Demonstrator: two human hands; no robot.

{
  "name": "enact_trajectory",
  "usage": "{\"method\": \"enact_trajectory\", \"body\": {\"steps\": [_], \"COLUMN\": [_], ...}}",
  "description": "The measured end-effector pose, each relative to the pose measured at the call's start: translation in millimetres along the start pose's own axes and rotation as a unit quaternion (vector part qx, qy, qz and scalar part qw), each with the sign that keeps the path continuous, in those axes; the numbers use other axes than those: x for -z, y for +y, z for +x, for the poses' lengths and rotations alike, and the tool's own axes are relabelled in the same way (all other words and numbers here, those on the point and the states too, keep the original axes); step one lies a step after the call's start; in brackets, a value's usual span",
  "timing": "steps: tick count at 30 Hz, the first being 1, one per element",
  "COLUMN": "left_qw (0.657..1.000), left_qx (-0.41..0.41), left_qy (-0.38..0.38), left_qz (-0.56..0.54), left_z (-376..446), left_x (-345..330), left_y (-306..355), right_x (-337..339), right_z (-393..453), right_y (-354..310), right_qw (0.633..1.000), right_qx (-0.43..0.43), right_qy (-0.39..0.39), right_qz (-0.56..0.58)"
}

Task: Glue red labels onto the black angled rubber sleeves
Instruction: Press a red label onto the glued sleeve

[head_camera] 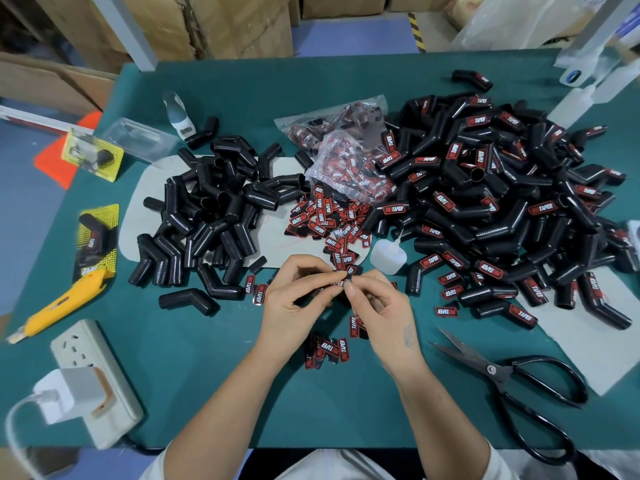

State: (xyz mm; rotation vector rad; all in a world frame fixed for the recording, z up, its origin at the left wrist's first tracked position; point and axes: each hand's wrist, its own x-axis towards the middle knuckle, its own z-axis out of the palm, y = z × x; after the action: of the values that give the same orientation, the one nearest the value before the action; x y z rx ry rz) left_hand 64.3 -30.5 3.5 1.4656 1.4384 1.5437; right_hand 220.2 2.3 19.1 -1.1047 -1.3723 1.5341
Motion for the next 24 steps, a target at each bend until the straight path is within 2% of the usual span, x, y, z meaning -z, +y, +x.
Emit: {"method": "enact_trajectory", "body": {"steps": [10, 21, 24], "left_qw": [1.0, 0.999, 1.0], "left_qx": [-0.011, 0.037, 0.015], "left_qy": [-0.011, 0.005, 0.004], "left_qz": [0.013, 0.017, 0.012], "left_z": [2.1, 3.3, 3.4], "left_x": [2.1, 7.0, 8.1], "left_y": [0.3, -2.8, -1.2], "right_x": [0.3, 1.6, 1.5], "right_z": [-0.2, 1.7, 2.3], "right_y": [2.5, 5.0, 6.2], "right_qw": [1.0, 0.999, 0.999], "right_qx": [0.001, -0.014, -0.016], "right_qy": [0.006, 0.03, 0.031], "right_qz": [-0.002, 0.014, 0.016]}}
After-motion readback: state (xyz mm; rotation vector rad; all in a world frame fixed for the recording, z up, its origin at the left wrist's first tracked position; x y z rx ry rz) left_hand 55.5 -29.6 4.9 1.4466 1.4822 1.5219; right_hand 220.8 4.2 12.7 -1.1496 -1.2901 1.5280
